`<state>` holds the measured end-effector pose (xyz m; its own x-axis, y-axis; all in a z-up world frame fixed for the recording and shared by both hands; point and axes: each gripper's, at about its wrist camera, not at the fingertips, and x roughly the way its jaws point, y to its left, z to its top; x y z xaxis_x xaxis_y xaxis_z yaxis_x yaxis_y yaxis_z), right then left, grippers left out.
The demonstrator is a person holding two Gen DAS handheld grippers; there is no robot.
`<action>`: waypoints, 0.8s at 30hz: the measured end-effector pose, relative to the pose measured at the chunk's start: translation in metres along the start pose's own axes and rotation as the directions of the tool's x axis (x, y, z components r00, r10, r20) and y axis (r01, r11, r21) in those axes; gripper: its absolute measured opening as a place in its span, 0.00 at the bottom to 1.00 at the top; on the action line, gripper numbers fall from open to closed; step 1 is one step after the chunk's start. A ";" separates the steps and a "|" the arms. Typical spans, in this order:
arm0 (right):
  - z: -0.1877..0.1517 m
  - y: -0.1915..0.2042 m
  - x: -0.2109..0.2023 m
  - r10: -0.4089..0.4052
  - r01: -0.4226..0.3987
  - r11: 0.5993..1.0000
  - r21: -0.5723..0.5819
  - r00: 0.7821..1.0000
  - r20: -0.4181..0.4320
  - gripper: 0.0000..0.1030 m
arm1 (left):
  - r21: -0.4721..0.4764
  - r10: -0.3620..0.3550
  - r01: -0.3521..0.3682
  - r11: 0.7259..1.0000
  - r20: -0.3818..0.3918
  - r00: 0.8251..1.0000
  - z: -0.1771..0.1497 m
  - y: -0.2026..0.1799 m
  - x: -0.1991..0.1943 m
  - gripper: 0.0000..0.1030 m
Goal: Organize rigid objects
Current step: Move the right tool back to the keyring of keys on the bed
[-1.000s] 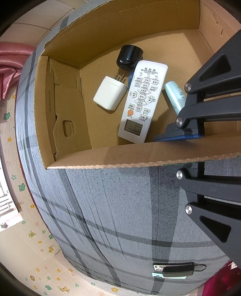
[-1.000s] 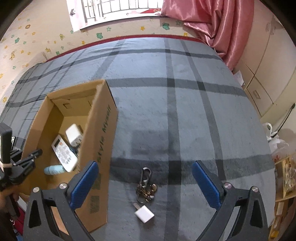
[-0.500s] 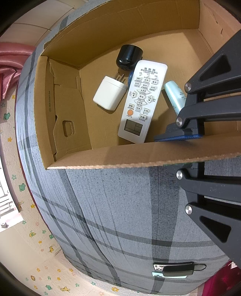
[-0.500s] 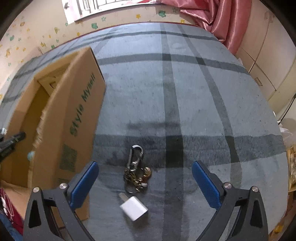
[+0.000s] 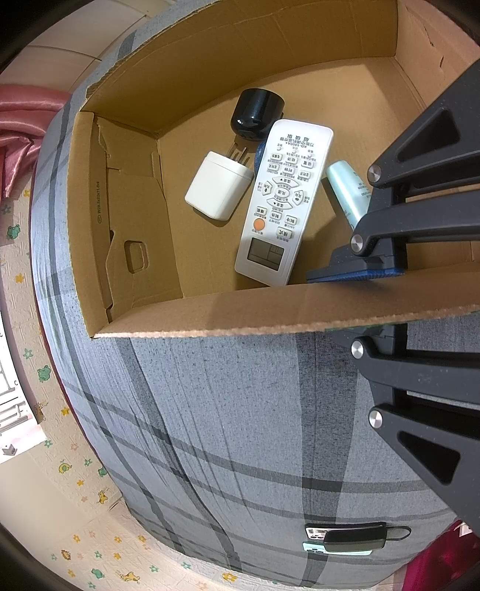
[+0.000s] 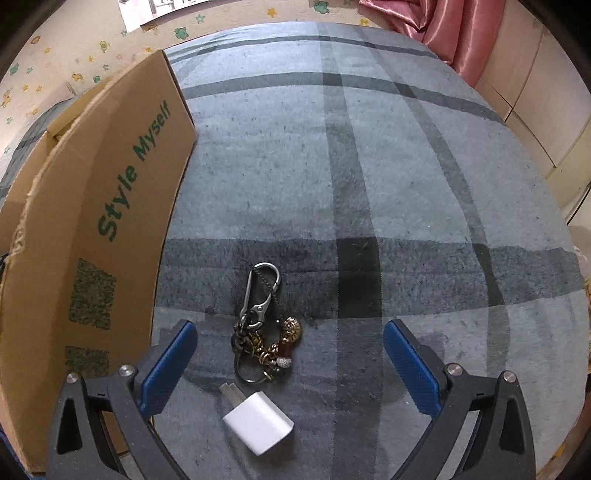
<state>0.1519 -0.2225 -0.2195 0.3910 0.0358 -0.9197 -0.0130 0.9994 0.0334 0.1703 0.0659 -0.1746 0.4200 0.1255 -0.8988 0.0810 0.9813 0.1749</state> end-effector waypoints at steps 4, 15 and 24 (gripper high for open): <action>-0.001 0.002 0.010 -0.006 0.006 1.000 0.002 1.000 -0.012 1.00 | 0.001 0.003 -0.003 1.000 -0.001 1.000 0.000 0.000 0.000 0.15; 0.001 0.004 0.032 -0.037 0.037 0.999 -0.014 0.999 -0.029 1.00 | 0.000 0.002 -0.002 1.000 -0.002 1.000 0.000 0.000 0.002 0.15; -0.002 0.003 0.026 -0.039 0.038 0.999 -0.026 0.999 -0.020 0.83 | -0.001 0.003 -0.003 1.000 -0.002 1.000 0.001 0.000 0.000 0.15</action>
<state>0.1602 -0.2184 -0.2445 0.3724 -0.0029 -0.9281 -0.0220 0.9997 -0.0120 0.1711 0.0656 -0.1748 0.4188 0.1286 -0.8989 0.0791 0.9810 0.1773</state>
